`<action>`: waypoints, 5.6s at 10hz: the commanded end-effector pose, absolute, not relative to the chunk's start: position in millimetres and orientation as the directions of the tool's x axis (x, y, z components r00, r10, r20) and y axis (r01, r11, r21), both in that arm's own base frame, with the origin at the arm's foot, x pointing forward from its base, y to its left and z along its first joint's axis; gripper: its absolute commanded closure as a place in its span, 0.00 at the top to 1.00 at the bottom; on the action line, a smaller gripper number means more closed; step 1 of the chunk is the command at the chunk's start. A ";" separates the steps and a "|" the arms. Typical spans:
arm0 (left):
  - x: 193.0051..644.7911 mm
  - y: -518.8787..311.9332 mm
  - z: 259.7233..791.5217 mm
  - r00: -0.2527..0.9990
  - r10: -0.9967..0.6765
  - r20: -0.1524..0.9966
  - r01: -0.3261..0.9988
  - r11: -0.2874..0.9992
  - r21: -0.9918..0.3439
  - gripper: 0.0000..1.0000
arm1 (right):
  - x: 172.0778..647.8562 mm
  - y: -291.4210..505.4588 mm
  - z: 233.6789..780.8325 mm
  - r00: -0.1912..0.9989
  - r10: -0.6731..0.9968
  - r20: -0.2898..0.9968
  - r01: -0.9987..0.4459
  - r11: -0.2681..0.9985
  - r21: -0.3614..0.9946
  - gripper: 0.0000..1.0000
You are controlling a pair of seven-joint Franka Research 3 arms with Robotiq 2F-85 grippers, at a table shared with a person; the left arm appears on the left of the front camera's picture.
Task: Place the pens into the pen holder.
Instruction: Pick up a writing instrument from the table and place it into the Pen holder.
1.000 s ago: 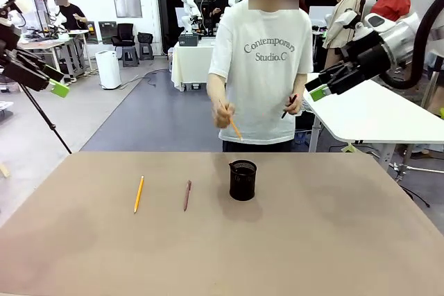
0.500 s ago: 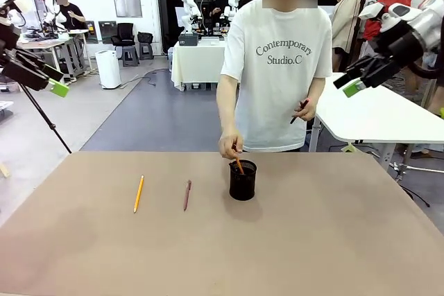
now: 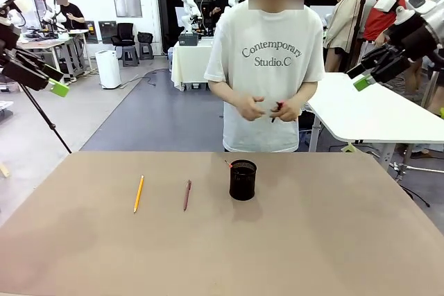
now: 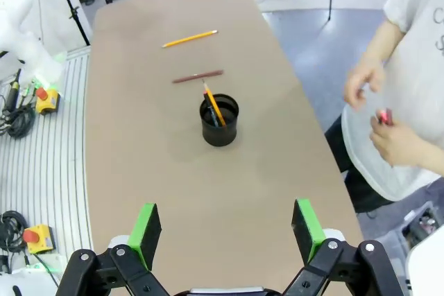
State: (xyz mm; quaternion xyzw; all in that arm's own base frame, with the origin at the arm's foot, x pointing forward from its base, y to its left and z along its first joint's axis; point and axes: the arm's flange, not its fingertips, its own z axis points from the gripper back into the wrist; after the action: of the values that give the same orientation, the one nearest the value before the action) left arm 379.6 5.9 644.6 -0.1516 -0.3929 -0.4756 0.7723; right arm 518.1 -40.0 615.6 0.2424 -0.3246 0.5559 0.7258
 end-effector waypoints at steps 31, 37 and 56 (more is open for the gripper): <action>436.0 -73.4 557.9 0.700 -0.491 0.518 0.487 0.859 0.156 1.00 | 518.8 -41.1 613.4 0.172 0.650 0.740 -0.963 0.271 -0.014 1.00; 465.7 -80.3 541.6 0.778 -0.383 0.498 0.306 0.923 0.232 1.00 | 518.8 -41.1 613.4 0.172 0.650 0.740 -0.963 0.271 -0.014 1.00; 561.1 -139.6 395.2 0.983 -0.059 0.173 0.062 0.998 -0.012 1.00 | 518.8 -41.1 613.4 0.172 0.650 0.740 -0.963 0.271 -0.014 1.00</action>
State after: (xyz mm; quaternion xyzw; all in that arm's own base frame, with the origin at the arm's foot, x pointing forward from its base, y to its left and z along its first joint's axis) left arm 561.0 -140.0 394.9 -0.0088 -0.0864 -0.0307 0.9957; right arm 519.2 -41.2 612.0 0.2390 -0.3265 0.5564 0.7257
